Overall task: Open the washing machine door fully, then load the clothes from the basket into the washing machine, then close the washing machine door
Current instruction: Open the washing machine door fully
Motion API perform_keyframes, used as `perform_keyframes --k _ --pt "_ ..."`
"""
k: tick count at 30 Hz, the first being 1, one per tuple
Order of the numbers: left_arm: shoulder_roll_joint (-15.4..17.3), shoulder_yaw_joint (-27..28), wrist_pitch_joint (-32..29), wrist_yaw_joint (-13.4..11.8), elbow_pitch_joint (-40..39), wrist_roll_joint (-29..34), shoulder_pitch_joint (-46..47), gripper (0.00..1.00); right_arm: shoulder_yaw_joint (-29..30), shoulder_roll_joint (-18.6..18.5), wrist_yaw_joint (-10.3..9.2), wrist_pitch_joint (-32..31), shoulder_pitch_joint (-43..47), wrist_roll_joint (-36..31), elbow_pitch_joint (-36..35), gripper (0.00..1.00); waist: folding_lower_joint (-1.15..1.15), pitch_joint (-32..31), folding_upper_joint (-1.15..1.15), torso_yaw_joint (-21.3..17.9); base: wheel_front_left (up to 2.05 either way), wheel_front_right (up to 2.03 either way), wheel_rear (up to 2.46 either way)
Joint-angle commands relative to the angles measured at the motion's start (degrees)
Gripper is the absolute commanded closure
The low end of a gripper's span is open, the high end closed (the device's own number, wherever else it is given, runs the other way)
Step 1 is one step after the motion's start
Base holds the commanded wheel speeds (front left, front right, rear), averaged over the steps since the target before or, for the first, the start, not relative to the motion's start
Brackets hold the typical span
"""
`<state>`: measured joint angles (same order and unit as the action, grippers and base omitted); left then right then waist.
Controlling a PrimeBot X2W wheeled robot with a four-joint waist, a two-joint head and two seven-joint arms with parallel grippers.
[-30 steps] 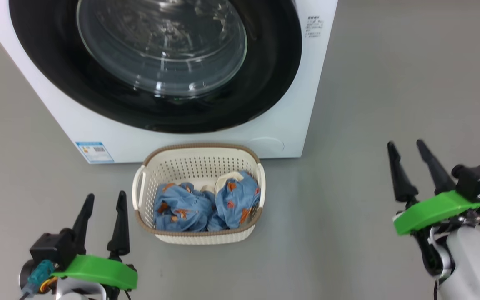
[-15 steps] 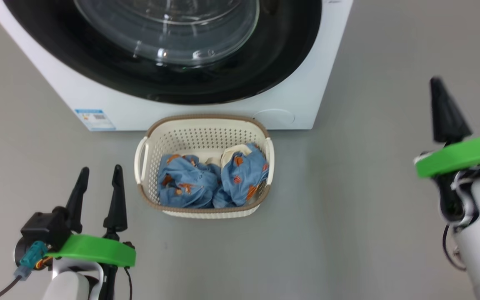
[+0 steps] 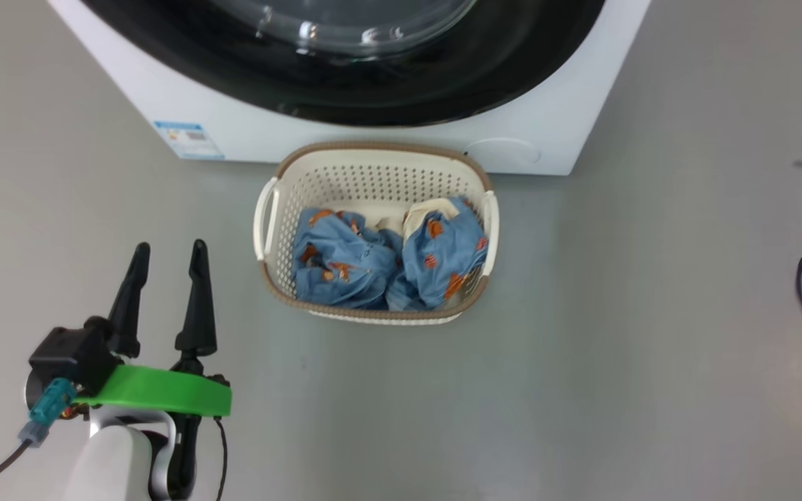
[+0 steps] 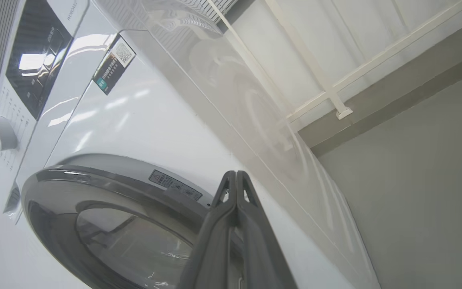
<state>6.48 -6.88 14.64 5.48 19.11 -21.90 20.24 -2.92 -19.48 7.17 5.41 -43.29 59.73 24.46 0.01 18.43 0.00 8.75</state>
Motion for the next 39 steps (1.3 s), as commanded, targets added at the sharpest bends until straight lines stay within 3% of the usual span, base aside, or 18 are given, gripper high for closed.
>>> perform_keyframes --k 1,11,22,39 --pt "1.2 2.2 0.4 0.2 -1.7 0.7 1.4 0.00 -0.1 -0.8 0.32 -1.4 -1.8 2.4 -1.2 1.00 -0.01 1.6 0.00 1.4 0.00 0.00 0.00" --pt "-0.3 2.9 0.4 1.2 -2.2 1.7 2.7 0.00 -0.6 -2.9 0.32 -12.5 -10.0 14.6 1.9 1.00 -0.01 4.8 0.00 3.3 0.00 0.00 0.00" --pt "-1.6 4.0 0.4 1.8 -2.7 1.8 3.3 0.00 -2.2 -2.9 0.32 -22.4 -18.1 22.0 3.7 1.00 -0.01 8.1 0.00 4.3 0.00 0.00 0.00" --pt "-2.9 4.5 0.4 2.0 -2.7 1.3 4.0 0.00 -4.1 -3.4 0.32 -35.7 -29.9 26.1 13.4 1.00 -0.01 11.3 0.00 7.8 0.00 0.00 0.00"
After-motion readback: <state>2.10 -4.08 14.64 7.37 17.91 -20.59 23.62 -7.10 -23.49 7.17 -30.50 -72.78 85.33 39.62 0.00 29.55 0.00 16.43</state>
